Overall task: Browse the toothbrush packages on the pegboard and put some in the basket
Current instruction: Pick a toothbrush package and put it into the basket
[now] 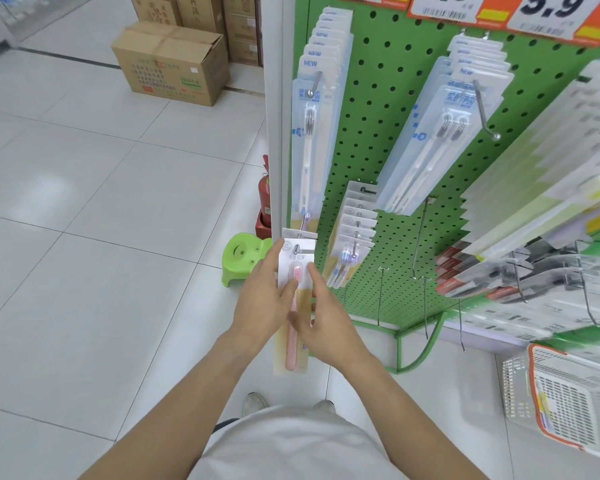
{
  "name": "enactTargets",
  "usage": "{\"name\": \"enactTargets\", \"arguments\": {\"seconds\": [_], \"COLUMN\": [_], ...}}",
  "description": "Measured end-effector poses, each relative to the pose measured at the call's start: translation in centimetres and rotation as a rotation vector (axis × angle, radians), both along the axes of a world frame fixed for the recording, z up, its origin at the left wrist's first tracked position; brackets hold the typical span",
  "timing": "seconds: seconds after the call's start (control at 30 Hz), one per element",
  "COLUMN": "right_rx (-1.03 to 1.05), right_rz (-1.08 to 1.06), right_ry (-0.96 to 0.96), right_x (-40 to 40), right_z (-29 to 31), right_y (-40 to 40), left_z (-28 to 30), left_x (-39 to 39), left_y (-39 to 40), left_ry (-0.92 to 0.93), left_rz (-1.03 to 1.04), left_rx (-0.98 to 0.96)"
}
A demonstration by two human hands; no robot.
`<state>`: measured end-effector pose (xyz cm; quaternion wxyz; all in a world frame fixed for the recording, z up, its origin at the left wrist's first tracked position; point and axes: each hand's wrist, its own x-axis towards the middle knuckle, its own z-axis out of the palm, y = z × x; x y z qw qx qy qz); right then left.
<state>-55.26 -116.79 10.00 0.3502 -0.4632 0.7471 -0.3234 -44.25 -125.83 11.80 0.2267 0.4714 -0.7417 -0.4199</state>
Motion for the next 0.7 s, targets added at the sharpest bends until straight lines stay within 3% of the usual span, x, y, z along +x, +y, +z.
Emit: {"name": "enactTargets", "arguments": {"seconds": [0.23, 0.37, 0.57, 0.7], "right_rx": [-0.143, -0.07, -0.083, -0.101], "right_rz": [-0.333, -0.414, -0.489, -0.524], "right_ry": [0.025, 0.09, 0.014, -0.071], "right_x": [0.3, 0.1, 0.6, 0.7], "right_z": [0.7, 0.2, -0.6, -0.9], "right_y": [-1.9, -3.6, -5.0, -5.3], "left_z": [0.4, 0.2, 1.0, 0.9], "left_x": [0.0, 0.4, 0.1, -1.3], "left_y": [-0.9, -1.9, -5.0, -9.5], "left_ry": [0.066, 0.093, 0.098, 0.086], "left_rz": [-0.04, -0.094, 0.09, 0.088], "left_rx": [0.082, 0.115, 0.016, 0.035]}}
